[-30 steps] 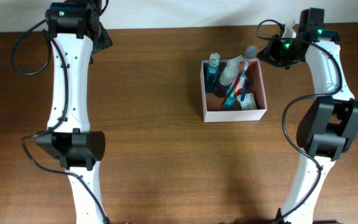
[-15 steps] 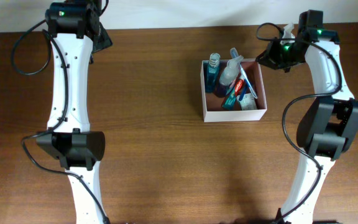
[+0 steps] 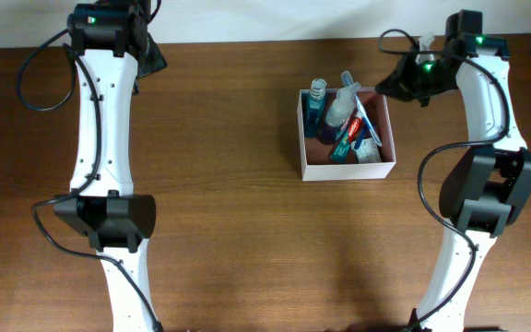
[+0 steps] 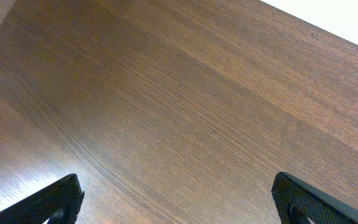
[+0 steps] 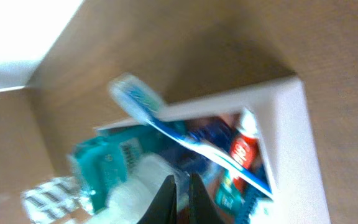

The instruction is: Pack container

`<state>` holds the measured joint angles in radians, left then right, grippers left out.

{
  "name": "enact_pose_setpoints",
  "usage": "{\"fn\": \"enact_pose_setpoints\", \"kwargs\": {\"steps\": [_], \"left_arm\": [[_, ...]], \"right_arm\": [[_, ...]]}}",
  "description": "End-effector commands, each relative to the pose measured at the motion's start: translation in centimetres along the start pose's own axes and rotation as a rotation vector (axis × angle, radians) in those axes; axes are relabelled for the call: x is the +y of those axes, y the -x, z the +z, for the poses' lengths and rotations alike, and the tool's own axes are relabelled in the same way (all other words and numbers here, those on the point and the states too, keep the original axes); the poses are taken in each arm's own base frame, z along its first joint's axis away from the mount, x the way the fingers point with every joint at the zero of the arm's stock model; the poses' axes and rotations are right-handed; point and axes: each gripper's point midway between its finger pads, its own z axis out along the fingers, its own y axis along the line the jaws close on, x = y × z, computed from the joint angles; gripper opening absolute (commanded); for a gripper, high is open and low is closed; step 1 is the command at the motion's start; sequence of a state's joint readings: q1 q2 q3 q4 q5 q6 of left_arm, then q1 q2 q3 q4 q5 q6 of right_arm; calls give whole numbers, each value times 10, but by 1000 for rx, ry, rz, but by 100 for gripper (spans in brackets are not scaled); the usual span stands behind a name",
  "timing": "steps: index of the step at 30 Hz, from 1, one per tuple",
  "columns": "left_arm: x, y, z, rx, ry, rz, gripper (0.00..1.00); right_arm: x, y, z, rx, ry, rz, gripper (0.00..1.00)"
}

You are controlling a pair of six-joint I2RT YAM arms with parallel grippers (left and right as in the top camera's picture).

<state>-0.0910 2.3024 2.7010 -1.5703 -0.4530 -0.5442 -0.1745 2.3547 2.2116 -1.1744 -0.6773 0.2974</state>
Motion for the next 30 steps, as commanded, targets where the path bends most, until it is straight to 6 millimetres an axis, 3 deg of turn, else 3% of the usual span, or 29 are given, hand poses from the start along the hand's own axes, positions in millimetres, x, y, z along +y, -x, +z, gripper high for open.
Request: {"fn": "enact_pose_setpoints", "kwargs": {"steps": [1,8,18,30], "left_arm": [[2,-1,6,4,20,-8,99],[2,-1,6,4,20,-8,99],[2,-1,6,4,20,-8,100],[2,-1,6,4,20,-8,99]], "right_arm": [[-16,-7,9,7,-170,-46,4],[-13,-13,20,17,-248,-125,4],[-31,-6,22,-16,-383,-147,4],[-46,-7,52,24,-392,-141,4]]}}
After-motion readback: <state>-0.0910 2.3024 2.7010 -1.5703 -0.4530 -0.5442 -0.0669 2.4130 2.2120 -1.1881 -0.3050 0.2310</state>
